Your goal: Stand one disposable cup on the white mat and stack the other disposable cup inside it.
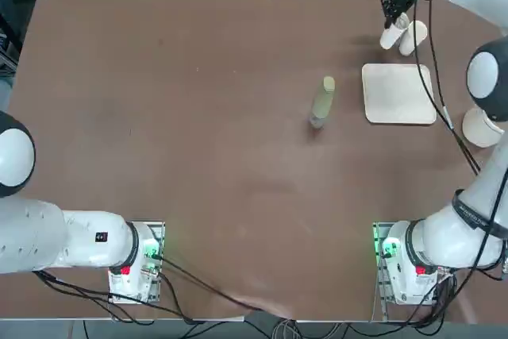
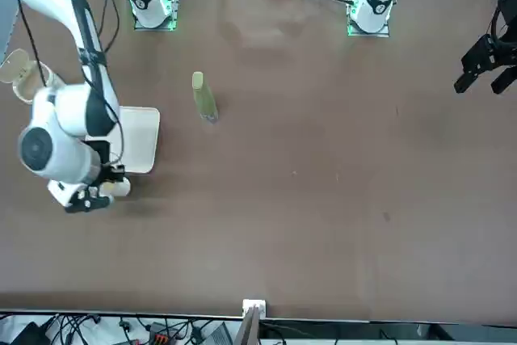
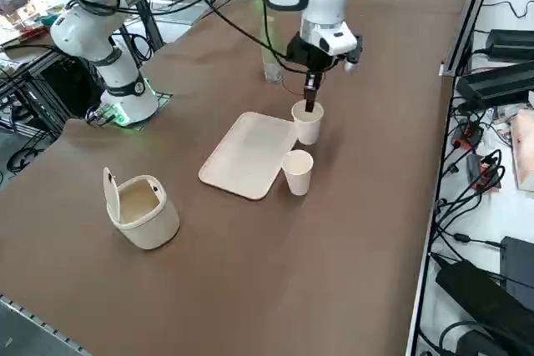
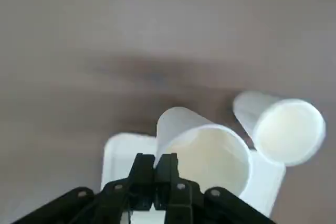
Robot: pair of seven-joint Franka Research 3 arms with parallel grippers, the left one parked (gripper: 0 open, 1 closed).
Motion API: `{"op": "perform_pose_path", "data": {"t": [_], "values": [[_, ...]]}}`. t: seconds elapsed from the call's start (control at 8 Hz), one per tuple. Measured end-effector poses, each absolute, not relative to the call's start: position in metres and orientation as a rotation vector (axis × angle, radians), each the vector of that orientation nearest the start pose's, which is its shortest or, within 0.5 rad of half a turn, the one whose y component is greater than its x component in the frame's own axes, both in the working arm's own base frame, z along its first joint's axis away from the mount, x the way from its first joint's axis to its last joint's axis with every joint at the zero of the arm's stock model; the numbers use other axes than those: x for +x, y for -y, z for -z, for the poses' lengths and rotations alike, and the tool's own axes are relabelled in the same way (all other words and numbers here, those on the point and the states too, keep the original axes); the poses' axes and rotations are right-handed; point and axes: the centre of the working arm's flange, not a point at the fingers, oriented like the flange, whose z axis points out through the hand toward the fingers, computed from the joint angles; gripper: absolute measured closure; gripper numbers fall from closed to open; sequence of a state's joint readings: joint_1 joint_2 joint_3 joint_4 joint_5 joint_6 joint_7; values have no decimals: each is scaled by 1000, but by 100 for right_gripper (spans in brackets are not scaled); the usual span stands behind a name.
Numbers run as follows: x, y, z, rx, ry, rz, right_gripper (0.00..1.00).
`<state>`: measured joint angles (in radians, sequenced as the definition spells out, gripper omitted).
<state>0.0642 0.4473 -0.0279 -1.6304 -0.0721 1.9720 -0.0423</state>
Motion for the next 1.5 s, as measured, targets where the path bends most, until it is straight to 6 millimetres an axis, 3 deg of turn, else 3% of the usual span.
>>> {"op": "perform_pose_path", "data": {"t": [0.25,0.88,1.38,1.5], "values": [[634,5,-346,-3203,131,-205,98],[570,7,-287,-3194,153,-261,96],[559,11,-279,-3189,161,-290,92],[559,12,-279,-3188,166,-291,83]]}}
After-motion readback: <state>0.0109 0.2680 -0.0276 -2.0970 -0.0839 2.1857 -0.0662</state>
